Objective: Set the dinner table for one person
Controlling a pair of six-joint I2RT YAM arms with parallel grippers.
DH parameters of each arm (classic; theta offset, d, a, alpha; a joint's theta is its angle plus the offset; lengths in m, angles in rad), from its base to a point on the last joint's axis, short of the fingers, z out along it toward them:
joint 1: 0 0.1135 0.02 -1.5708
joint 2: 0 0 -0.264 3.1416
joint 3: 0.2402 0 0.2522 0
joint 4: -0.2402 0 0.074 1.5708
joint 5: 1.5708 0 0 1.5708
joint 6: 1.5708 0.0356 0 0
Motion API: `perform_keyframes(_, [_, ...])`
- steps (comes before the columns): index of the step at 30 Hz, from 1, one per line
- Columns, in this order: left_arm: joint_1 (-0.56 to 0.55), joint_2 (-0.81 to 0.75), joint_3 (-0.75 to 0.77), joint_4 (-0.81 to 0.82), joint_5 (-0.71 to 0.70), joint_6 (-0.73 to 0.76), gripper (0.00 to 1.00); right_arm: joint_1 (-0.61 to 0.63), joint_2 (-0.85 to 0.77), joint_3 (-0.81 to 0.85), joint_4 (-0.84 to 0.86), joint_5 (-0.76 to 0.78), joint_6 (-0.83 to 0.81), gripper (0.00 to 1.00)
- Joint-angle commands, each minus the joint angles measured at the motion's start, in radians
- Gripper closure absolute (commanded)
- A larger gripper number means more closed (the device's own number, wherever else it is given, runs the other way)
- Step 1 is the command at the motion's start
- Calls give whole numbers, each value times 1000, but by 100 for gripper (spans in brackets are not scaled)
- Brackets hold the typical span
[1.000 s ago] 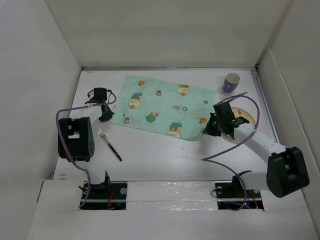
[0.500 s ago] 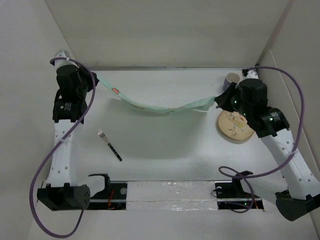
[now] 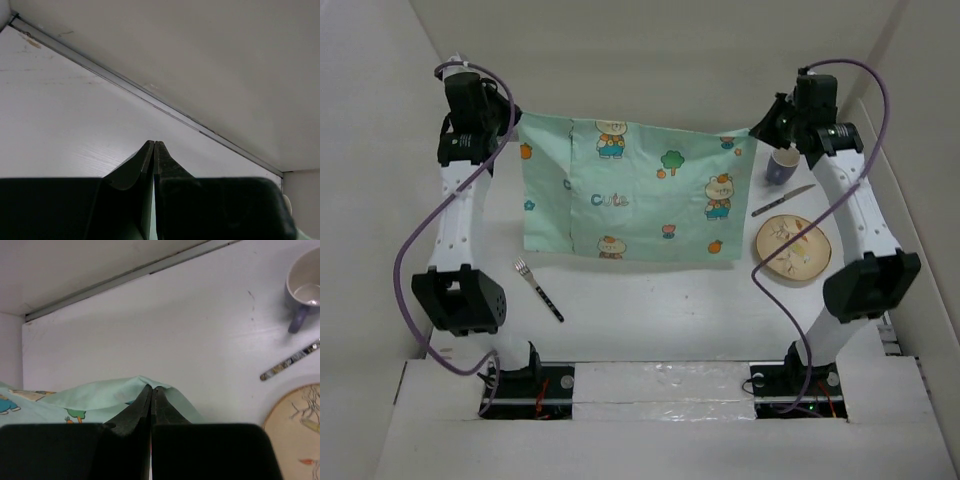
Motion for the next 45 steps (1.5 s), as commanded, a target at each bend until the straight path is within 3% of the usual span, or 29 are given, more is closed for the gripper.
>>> perform_keyframes(1, [5,42,156,7,54,-22,100,-34,74,245,29,-78,2,100])
perform_keyframes(5, [14,39,207,-1,79,-34,100,-43,136,414,-8,-98,16,100])
perform_keyframes(8, [26,-19,63,22,93,-34,100,-43,107,338,-14,-113,4,100])
perform_keyframes(10, [35,-98,-63,63,91,-32,100,-43,17,199,42,-132,4,100])
perform_keyframes(11, [45,-123,-203,80,94,-35,100,-43,-17,18,78,-135,4,100])
perform_keyframes(14, [45,-195,-447,119,116,-35,100,-43,-114,-303,161,-150,12,100])
perform_keyframes(20, [45,-275,-863,220,147,-66,100,-52,-162,-672,227,-147,-11,100])
perform_keyframes(23, [45,-282,-953,217,121,-48,100,-52,-151,-786,259,-132,-28,100])
perform_keyframes(28, [45,-257,-1033,177,85,-8,100,-61,-100,-852,230,-101,-65,100])
perform_keyframes(36, [45,-353,-1103,82,59,29,100,-70,-158,-934,183,-92,-76,100])
perform_keyframes(45, [45,-343,-1068,13,99,26,100,-81,-250,-1062,161,-95,-67,100])
